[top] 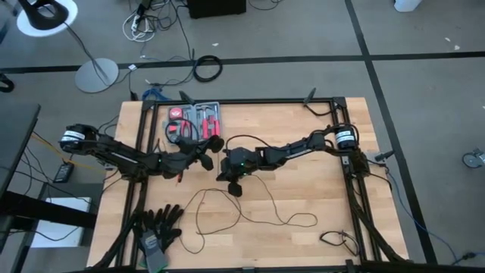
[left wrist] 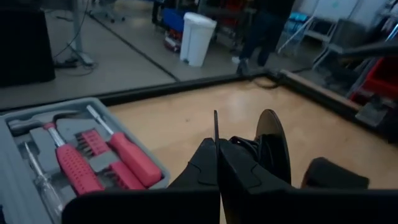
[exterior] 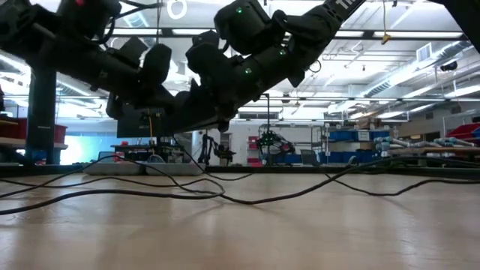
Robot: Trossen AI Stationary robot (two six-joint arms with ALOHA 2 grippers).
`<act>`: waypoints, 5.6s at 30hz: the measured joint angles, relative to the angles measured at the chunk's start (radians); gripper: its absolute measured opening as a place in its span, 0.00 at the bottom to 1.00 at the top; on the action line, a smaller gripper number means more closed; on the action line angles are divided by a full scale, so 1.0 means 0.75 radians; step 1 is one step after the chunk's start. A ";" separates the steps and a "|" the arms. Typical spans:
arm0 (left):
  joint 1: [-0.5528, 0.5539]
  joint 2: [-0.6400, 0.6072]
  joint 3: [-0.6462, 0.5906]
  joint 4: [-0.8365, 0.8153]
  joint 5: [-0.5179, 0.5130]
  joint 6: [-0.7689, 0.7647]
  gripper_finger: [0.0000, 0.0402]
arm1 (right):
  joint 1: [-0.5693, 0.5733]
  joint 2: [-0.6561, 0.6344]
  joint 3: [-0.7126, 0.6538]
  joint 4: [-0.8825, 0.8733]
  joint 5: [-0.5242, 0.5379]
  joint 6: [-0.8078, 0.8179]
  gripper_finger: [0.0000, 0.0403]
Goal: Coil cords
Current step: Coil the black wire onto the spool
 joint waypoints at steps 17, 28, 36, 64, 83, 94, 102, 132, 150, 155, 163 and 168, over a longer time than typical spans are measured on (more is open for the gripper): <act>0.000 0.000 0.202 -0.550 0.061 -0.015 0.00 | -0.056 -0.039 0.065 -0.003 -0.263 -0.100 0.00; 0.000 -0.002 0.202 -0.556 0.239 0.130 0.00 | -0.097 -0.176 0.060 -0.149 -0.414 -0.177 0.00; 0.001 -0.002 0.202 -0.554 0.391 0.220 0.00 | -0.109 -0.212 0.059 -0.195 -0.450 -0.170 0.00; -0.003 0.002 0.197 -0.447 0.641 0.557 0.00 | -0.159 -0.216 0.060 -0.036 -0.408 -0.210 0.00; -0.003 0.002 0.197 -0.423 0.644 0.379 0.00 | -0.196 -0.279 0.042 -0.875 -0.015 -0.156 0.15; -0.004 0.001 0.183 -0.482 0.573 0.259 0.00 | -0.181 -0.250 -0.033 -1.012 -0.049 -0.032 0.27; -0.004 0.001 0.141 -0.483 0.476 0.152 0.00 | -0.146 -0.369 -0.197 -1.244 -0.017 0.115 0.21; -0.004 0.000 0.141 -0.167 0.280 0.265 0.00 | 0.227 -0.264 -0.930 1.081 0.800 -0.117 0.06; -0.004 0.000 0.141 -0.173 0.282 0.264 0.00 | 0.199 -0.211 -0.862 0.921 0.805 -0.085 0.04; -0.004 0.000 0.141 -0.198 0.297 0.259 0.00 | 0.208 -0.232 -0.862 0.913 0.815 -0.085 0.05; -0.004 0.000 0.142 -0.198 0.305 0.255 0.00 | 0.209 -0.235 -0.862 0.890 0.822 -0.060 0.07; -0.004 0.000 0.141 -0.199 0.305 0.255 0.00 | 0.209 -0.235 -0.862 0.895 0.823 -0.060 0.07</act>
